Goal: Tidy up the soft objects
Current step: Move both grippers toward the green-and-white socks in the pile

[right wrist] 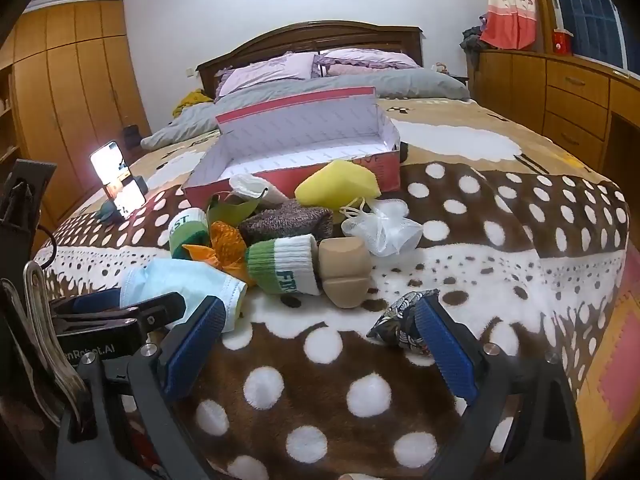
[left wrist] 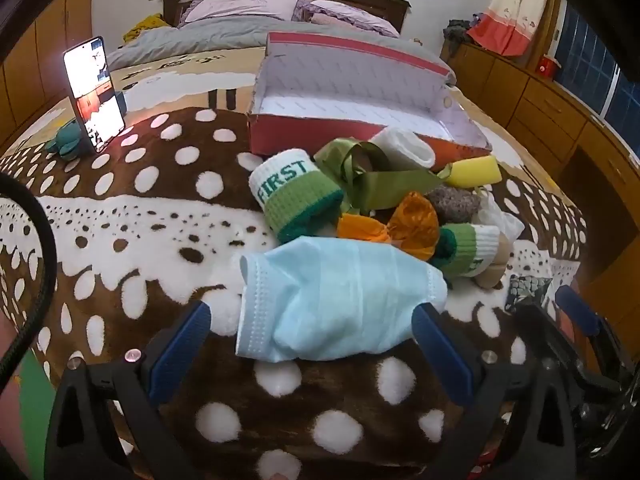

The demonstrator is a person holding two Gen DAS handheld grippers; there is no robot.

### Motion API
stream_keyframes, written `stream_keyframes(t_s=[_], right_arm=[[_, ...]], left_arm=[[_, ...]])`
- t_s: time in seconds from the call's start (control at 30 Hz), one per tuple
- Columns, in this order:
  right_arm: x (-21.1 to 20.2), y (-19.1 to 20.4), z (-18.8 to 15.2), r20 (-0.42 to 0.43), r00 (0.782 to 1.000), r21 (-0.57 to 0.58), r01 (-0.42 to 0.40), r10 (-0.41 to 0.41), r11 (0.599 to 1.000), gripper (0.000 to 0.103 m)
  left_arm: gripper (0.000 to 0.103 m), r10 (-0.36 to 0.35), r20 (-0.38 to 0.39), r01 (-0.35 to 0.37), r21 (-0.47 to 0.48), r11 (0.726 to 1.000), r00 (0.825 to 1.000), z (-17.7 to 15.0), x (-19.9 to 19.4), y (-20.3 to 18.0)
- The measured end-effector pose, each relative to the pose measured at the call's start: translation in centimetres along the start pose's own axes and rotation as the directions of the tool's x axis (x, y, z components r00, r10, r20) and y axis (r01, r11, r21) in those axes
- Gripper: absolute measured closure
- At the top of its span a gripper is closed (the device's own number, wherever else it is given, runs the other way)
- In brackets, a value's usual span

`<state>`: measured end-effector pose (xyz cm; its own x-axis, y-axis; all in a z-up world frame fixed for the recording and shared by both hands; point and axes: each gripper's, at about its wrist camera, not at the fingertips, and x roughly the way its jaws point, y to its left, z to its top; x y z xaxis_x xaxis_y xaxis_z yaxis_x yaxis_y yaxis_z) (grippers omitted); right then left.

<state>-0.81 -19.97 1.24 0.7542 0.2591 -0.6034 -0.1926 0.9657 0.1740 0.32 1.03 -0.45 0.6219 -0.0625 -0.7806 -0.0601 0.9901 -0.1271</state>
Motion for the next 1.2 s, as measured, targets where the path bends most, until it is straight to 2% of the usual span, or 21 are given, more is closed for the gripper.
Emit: stream_keyframes(t_s=[0.17, 0.63, 0.9, 1.07, 1.2], right_arm=[[0.3, 0.0, 0.2, -0.008, 1.0, 0.003, -0.004, 0.004, 1.0, 0.004], [0.3, 0.3, 0.2, -0.018, 1.0, -0.011, -0.002, 0.002, 1.0, 0.006], [0.7, 0.1, 0.2, -0.042, 0.999, -0.007, -0.004, 0.003, 1.0, 0.006], [1.0, 0.5, 0.4, -0.065, 0.997, -0.02, -0.045, 0.044, 0.999, 0.021], [0.9, 0.8, 0.4, -0.069, 0.995, -0.035, -0.079, 0.077, 0.996, 0.024]], left_arm=[[0.001, 0.021, 0.005, -0.021, -0.003, 1.0, 1.0, 0.2, -0.2, 0.3], [0.004, -0.001, -0.001, 0.001, -0.036, 0.999, 1.0, 0.4, -0.5, 1.3], [0.006, 0.03, 0.002, -0.029, -0.037, 0.999, 1.0, 1.3, -0.4, 2.3], [0.011, 0.036, -0.006, -0.036, -0.025, 0.999, 0.999, 2.0, -0.2, 2.7], [0.017, 0.035, 0.0, -0.035, -0.009, 0.999, 0.999, 2.2, -0.1, 2.9]])
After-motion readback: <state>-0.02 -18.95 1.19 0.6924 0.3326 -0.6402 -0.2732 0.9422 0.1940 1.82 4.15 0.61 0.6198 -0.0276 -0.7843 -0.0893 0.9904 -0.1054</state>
